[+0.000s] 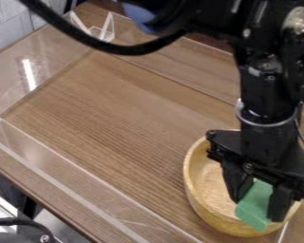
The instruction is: Put the green block in the brown bowl
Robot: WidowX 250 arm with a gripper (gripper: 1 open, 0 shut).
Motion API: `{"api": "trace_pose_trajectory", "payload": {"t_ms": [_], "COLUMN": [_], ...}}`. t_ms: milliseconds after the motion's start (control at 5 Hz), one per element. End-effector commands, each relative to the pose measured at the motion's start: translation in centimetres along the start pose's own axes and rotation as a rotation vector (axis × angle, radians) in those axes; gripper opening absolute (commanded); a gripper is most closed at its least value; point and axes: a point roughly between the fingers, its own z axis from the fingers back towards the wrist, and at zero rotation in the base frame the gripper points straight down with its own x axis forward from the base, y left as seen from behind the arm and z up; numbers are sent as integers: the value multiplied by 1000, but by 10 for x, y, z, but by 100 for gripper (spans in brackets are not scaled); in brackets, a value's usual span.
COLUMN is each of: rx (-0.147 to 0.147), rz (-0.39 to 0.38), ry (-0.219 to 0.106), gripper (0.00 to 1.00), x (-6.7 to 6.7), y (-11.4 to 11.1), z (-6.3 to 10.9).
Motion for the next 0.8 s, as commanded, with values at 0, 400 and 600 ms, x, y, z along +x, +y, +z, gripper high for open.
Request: {"api": "trace_pose_trajectory", "payload": {"t_ms": [0,400,600], "rx": [-24,-28,-30], "rz": [1,1,-4], "ry": [-48,-51,-54], "gripper": [0,100,100], "x": [5,6,8], "y": [-1,1,2], "z": [11,4,0]}}
